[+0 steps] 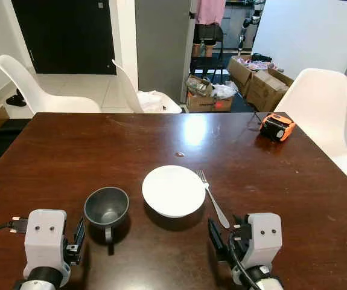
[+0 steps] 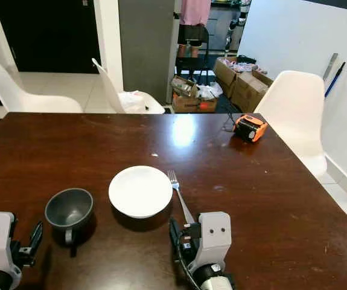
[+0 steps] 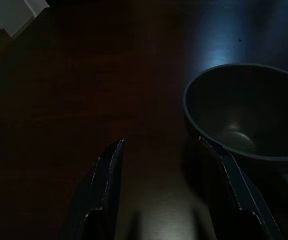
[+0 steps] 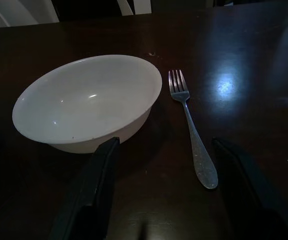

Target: Setting the table

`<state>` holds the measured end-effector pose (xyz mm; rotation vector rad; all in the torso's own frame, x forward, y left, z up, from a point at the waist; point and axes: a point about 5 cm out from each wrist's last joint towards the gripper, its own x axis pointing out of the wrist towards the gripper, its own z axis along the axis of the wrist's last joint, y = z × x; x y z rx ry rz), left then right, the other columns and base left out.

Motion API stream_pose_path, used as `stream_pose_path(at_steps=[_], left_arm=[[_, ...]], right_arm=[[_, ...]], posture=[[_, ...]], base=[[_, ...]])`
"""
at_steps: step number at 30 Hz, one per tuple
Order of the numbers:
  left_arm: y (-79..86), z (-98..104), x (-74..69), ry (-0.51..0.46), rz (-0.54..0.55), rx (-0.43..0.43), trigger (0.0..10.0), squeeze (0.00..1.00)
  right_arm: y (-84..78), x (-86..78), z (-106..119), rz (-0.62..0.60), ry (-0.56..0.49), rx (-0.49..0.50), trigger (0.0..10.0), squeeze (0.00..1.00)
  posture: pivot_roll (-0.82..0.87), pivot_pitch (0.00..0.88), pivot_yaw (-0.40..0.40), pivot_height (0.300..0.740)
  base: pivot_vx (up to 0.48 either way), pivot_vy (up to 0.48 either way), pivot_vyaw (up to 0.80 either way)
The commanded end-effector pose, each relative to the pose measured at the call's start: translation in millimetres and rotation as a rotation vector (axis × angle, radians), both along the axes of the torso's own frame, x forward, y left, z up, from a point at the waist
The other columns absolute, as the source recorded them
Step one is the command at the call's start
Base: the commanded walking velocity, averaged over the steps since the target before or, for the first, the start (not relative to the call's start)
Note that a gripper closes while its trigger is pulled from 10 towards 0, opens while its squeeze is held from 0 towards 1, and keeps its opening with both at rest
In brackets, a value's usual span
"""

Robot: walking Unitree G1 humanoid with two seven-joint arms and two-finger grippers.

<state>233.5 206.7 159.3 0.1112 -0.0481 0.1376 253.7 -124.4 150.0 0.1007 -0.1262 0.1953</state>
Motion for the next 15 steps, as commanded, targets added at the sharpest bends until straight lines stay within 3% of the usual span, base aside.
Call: stream_pose_path(at_steps=[1, 15], left_arm=[[1.4, -4.8, -1.2, 0.017, 0.010, 0.005, 10.0, 0.00], [3.6, -6.4, -1.6, 0.021, 0.023, 0.008, 10.0, 0.00]], right_arm=[[-2.0, -1.1, -4.8, -0.005, 0.024, 0.006, 10.0, 0.00], [-0.7, 0.7, -6.6, 0.002, 0.028, 0.002, 10.0, 0.00]], posture=[[0.04, 0.156, 0.056, 0.740], [0.05, 0.149, 0.054, 0.740]], base=[[0.000, 0.000, 0.00], [0.000, 0.000, 0.00]])
